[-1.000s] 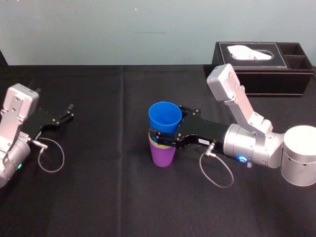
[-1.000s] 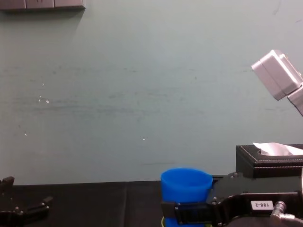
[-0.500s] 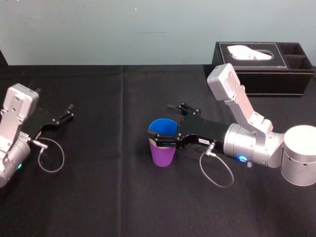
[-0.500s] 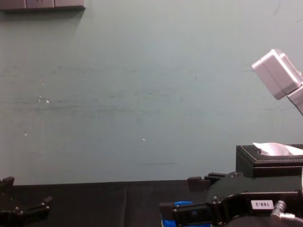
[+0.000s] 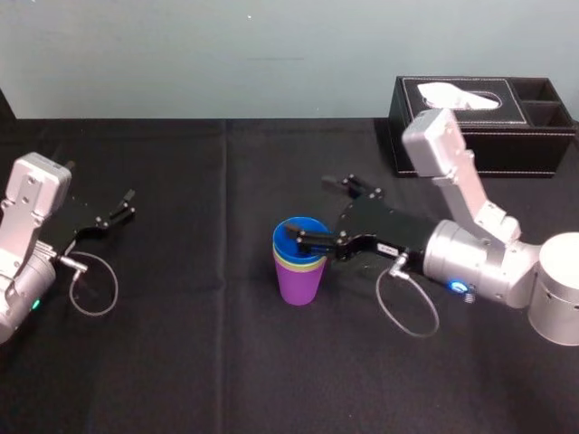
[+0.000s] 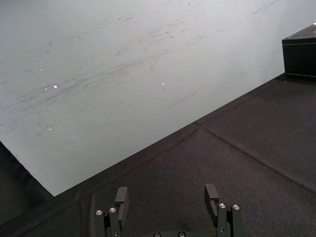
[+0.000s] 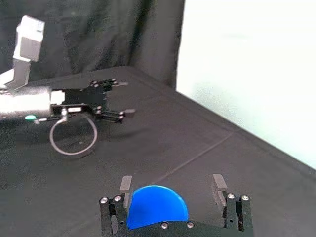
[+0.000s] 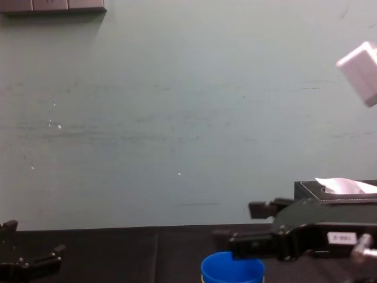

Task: Stack the three plastic cups sequentially using one hand.

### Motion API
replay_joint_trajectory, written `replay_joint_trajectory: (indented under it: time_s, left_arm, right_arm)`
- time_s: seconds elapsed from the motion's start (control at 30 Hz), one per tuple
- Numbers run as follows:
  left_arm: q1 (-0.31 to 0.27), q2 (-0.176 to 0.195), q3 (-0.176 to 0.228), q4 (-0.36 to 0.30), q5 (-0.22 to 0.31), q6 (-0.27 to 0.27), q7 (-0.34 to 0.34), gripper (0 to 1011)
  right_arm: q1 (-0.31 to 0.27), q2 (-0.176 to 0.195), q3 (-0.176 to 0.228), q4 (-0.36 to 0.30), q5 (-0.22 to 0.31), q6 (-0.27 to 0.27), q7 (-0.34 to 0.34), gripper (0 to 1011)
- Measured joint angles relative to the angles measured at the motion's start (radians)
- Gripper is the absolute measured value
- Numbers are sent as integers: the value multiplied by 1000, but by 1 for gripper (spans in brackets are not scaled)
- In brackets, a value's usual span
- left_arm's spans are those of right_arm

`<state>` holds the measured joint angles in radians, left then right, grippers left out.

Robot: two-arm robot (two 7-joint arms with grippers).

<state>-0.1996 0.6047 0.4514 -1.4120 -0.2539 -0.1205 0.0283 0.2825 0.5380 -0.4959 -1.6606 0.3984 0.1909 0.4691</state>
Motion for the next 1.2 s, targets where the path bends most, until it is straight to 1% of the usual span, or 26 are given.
replay_joint_trajectory:
  time_s: [0.17,0.27,0.4,0.43,0.53,0.63,0.77,0.87,0.97,1.07,1.2]
  left_arm:
    - [0,0,0,0,0,0,0,1011]
    - [0,0,0,0,0,0,0,1011]
    - [0,0,0,0,0,0,0,1011]
    - [0,0,0,0,0,0,0,1011]
    - [0,0,0,0,0,0,0,1011]
    - [0,0,0,0,0,0,0,1011]
    - [0,0,0,0,0,0,0,1011]
    - [0,0,0,0,0,0,0,1011]
    - [0,0,0,0,0,0,0,1011]
    - [0,0,0,0,0,0,0,1011]
    - [0,0,0,0,0,0,0,1011]
  right_arm:
    - [-33,18,40,-28,2,-2,-27,1003]
    - [-61,30,74,-40,5,-7,-47,1003]
    - [-85,38,102,-43,7,-13,-62,1003]
    - [-99,42,117,-44,8,-17,-69,1003]
    - [-123,48,142,-43,7,-24,-83,1003]
    - [-145,54,165,-37,-1,-25,-99,1003]
    - [-163,57,181,-22,-18,-26,-118,1003]
    - [-181,58,196,5,-37,-25,-133,1003]
    - [-187,56,201,24,-49,-23,-140,1003]
    - [-190,46,206,62,-60,-21,-142,1003]
    - [-190,46,207,64,-61,-20,-142,1003]
